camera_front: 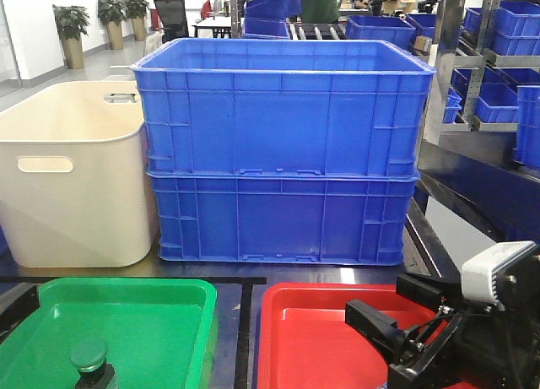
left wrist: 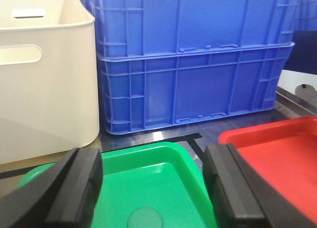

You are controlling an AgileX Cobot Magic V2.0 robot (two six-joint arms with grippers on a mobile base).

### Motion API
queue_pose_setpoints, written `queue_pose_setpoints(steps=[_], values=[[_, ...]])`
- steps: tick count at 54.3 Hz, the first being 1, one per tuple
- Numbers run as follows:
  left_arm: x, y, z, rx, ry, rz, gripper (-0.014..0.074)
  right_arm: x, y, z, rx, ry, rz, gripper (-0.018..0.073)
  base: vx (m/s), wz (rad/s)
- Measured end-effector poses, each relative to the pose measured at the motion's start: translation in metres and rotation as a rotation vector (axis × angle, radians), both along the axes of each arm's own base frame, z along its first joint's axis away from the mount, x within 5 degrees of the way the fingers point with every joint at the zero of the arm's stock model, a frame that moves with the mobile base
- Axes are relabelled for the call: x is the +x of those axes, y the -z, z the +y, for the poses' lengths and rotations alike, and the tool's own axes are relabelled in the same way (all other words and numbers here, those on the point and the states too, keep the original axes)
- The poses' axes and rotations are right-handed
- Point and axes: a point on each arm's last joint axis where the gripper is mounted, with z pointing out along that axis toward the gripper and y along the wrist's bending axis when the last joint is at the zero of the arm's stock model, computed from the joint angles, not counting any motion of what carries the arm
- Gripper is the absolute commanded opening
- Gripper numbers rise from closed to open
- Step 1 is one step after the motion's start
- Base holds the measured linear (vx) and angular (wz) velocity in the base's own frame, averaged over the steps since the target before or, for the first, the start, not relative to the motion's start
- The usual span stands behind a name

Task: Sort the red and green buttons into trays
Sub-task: 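Lower the green button into the green tray and open left gripper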

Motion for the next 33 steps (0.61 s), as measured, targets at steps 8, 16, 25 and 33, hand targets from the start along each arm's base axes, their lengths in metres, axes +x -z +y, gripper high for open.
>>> queue_pose_setpoints(steps=[8, 16, 25, 33], values=[[-0.003, -0.002, 0.001, -0.005, 0.000, -0.013, 0.0512, 0.000, 0.000, 0.000, 0.000, 0.000, 0.000, 0.0547, 0.00, 0.00], [-0.003, -0.002, 0.001, -0.004, 0.000, -0.011, 0.0512, 0.000, 0.000, 0.000, 0.000, 0.000, 0.000, 0.0547, 0.00, 0.00], [-0.003, -0.002, 0.001, -0.003, 0.000, -0.010, 0.0512, 0.000, 0.000, 0.000, 0.000, 0.000, 0.000, 0.0547, 0.00, 0.00], [-0.016, 0.010, 0.008, -0.003, -0.013, -0.018, 0.0461, 0.000, 0.000, 0.000, 0.000, 0.000, 0.000, 0.0547, 0.00, 0.00]])
